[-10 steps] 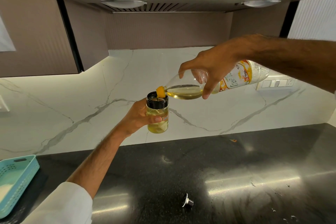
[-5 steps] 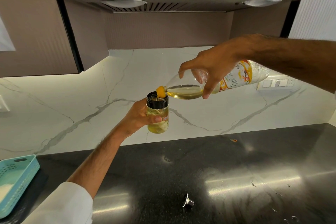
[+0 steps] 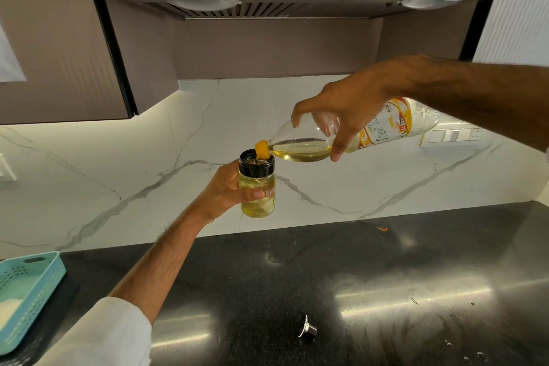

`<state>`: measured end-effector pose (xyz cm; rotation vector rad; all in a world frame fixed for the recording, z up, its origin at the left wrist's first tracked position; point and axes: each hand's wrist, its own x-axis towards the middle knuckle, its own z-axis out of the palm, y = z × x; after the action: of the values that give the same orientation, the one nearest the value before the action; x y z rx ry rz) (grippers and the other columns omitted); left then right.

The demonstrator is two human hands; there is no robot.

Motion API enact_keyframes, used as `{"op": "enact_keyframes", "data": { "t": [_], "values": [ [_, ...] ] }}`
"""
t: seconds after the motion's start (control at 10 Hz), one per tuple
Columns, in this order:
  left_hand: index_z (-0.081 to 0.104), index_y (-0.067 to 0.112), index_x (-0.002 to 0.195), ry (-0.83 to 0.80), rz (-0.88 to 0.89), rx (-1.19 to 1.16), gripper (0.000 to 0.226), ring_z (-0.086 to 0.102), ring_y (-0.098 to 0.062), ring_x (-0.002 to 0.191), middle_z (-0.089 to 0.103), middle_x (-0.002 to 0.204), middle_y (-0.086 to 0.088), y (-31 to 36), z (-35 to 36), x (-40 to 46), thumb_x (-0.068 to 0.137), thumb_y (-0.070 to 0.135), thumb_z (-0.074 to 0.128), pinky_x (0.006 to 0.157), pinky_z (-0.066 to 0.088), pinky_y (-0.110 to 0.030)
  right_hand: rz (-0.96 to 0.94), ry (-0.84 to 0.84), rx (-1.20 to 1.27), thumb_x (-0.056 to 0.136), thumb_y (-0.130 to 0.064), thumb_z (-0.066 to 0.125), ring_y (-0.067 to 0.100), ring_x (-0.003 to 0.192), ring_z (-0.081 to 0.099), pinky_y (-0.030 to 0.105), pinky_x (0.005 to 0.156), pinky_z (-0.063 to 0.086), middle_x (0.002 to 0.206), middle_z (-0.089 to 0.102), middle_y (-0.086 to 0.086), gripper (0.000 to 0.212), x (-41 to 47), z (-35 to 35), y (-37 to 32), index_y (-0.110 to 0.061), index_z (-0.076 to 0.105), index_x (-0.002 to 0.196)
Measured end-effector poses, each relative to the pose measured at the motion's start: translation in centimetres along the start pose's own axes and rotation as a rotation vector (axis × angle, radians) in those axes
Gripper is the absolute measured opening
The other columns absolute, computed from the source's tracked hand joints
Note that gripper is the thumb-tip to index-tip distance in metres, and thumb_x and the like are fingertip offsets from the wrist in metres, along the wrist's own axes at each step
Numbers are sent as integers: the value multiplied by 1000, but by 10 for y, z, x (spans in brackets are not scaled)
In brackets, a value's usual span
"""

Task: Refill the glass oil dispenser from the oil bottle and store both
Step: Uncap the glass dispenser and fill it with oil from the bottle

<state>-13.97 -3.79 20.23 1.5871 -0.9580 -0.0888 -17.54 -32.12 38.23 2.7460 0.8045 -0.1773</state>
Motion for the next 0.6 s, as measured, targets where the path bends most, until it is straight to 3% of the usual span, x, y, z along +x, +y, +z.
{"op": "enact_keyframes", "data": {
  "t": [0.6],
  "values": [
    [59,20,122,8,5,-3,80,69,-18,109,75,111,10,1,-1,-1,61,66,85,86,57,-28,0,3,5,76,-70,76,16,89,70,27,76,59,115,67,-8,86,0,2,0,-41,34,145]
  ]
}}
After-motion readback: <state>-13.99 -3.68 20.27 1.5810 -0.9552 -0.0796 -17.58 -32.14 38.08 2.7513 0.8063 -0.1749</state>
